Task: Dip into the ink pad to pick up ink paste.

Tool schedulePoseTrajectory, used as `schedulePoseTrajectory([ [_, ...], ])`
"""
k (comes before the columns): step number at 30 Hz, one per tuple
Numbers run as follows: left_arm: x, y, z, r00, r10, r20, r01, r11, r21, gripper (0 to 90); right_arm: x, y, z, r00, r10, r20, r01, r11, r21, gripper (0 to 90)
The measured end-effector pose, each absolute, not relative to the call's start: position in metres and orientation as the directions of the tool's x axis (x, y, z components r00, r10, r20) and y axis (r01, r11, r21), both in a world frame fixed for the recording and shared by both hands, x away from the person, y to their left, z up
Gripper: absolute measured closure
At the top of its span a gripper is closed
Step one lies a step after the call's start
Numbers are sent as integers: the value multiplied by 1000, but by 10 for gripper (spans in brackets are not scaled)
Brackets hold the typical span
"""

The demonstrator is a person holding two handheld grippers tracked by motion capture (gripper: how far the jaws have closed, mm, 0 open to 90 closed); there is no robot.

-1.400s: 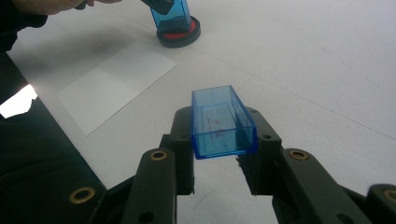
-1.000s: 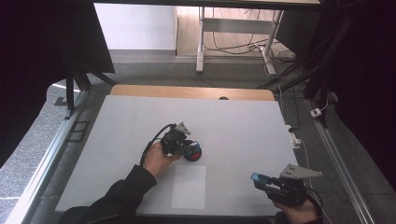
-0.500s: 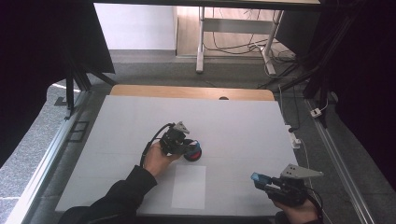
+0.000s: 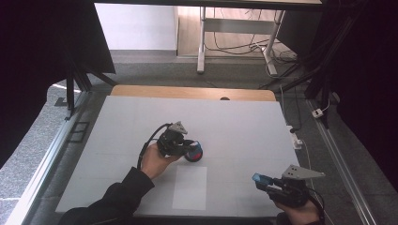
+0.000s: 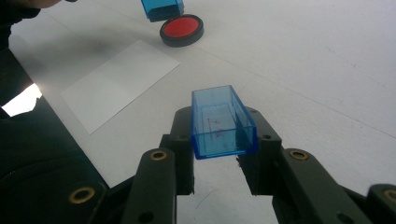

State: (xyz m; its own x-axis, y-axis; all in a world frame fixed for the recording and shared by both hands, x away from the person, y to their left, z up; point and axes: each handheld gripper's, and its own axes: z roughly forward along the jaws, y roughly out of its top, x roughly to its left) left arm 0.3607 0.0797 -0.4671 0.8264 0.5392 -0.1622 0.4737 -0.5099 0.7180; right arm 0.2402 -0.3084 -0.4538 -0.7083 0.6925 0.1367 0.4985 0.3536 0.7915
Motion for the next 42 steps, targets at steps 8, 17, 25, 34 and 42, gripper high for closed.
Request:
schedulePoseTrajectory([
  [8,352,84,-458,839,517,-170,456,-498,738,707,240,-308,-454,-708,692,139,499,352,792,681],
  [17,342,88,-449,856,485,-177,434,-489,757,707,240,-308,-454,-710,691,137,498,354,792,681],
  [25,335,94,-444,863,467,-191,428,-476,768,707,240,-308,-454,-712,689,133,494,357,793,680],
  [34,326,96,-441,867,456,-200,424,-466,777,707,240,-308,-454,-715,686,136,492,356,794,681],
  [42,316,99,-437,873,447,-197,413,-460,786,707,240,-308,-454,-716,684,136,492,357,794,680],
])
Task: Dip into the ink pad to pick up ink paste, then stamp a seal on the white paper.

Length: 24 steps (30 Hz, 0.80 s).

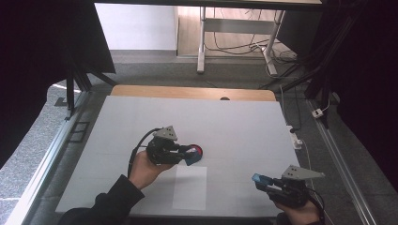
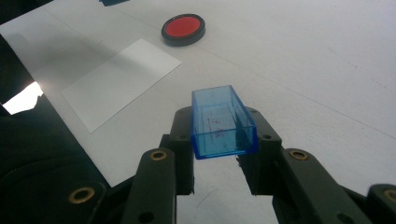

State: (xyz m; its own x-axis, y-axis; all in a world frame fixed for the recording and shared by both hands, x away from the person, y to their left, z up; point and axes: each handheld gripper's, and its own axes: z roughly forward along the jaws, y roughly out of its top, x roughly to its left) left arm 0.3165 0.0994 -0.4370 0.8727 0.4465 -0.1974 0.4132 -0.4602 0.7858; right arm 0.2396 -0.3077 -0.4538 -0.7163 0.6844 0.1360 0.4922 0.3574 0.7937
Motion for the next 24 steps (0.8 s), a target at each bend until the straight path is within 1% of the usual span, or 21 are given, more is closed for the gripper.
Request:
schedulePoseTrajectory([
  [24,296,107,-437,872,445,-206,418,-456,786,707,240,-307,-454,-718,684,130,489,363,793,680],
])
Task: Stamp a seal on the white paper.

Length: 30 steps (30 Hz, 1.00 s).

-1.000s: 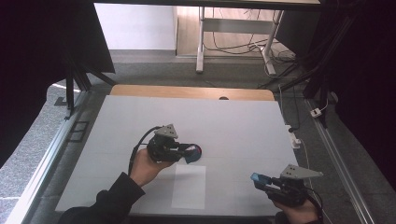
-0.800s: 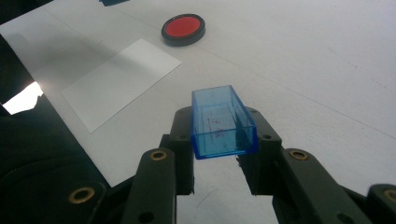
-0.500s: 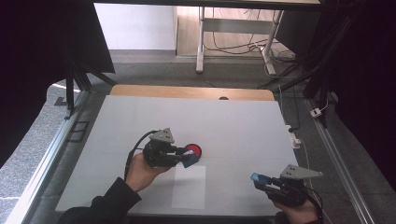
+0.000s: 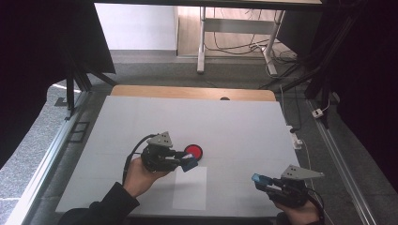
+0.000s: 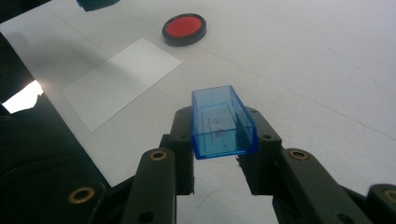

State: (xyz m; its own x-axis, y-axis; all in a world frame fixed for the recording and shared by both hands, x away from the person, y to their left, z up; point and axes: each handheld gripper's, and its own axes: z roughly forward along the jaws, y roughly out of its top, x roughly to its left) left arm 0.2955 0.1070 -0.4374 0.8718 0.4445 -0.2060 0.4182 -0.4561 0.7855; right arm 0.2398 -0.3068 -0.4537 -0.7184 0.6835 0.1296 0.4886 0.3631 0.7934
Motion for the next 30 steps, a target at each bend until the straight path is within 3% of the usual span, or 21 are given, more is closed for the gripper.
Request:
schedulePoseTrajectory([
  [30,288,99,-460,855,480,-195,445,-488,751,707,239,-306,-454,-724,678,122,486,378,788,680],
])
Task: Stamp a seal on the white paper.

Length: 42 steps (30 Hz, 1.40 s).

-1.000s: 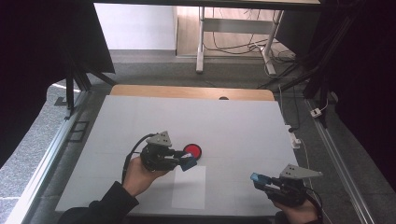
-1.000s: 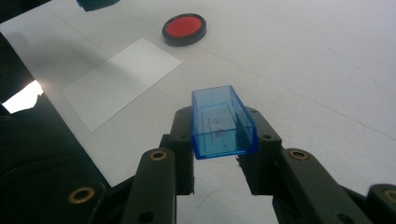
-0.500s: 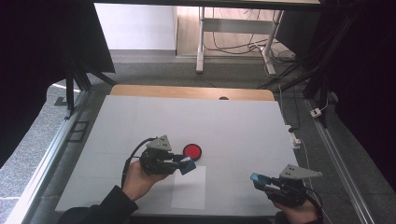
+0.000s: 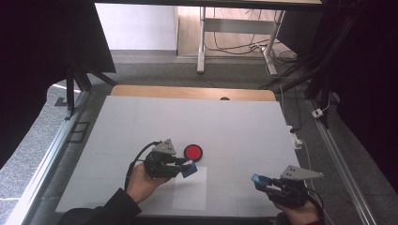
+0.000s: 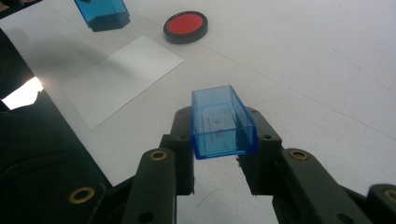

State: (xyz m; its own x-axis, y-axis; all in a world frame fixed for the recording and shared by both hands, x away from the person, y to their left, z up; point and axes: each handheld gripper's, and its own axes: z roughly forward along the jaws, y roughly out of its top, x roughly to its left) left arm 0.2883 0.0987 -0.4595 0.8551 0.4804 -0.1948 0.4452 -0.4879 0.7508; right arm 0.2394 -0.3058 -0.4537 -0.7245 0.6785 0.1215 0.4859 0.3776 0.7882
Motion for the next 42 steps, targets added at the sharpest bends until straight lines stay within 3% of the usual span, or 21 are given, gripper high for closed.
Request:
schedulePoseTrajectory([
  [42,293,75,-498,856,495,-147,462,-608,645,709,240,-306,-454,-722,681,124,489,375,788,681],
])
